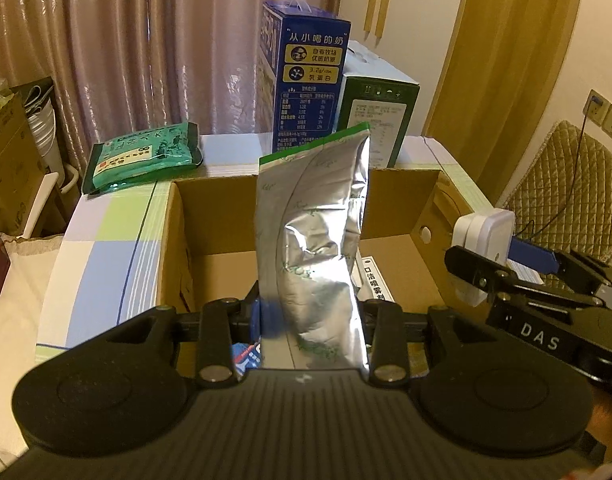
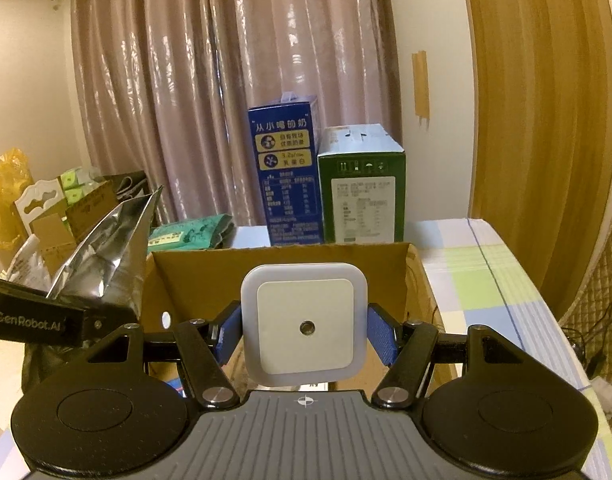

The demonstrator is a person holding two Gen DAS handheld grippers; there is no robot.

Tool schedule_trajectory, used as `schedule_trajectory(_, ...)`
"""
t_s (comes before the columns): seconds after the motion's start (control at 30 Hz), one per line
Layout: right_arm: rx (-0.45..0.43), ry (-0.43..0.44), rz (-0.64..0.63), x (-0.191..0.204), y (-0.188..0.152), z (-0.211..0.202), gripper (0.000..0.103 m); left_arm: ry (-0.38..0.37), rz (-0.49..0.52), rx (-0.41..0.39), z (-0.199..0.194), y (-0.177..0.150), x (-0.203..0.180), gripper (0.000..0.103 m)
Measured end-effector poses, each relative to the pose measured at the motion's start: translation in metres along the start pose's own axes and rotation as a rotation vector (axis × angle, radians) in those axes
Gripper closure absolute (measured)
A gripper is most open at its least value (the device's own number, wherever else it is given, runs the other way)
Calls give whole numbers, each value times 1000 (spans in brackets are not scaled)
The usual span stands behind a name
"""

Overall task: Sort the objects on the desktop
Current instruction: 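Carry the foil bag and night light over the cardboard box with both tools, then open both tools to drop the foil bag and night light into the box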

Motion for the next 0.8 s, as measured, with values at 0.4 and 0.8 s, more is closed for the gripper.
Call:
schedule_trajectory(0.4, 1, -9, 17, -4, 4, 17, 41, 22, -12, 1, 23, 11, 13, 72)
schedule_trajectory(0.8, 18, 0, 9, 1, -1, 29, 41, 63, -22, -1, 40, 11, 31, 72)
Point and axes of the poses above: each gripper's, at about its wrist camera, not at the fingertips, and z roughly the way its jaws point, x to its left, y to its top, the point moved 2 cm from there along z, roughly the way its jaws point, and after that the axes turned 11 degrees about -x, right-handed, at the moved point
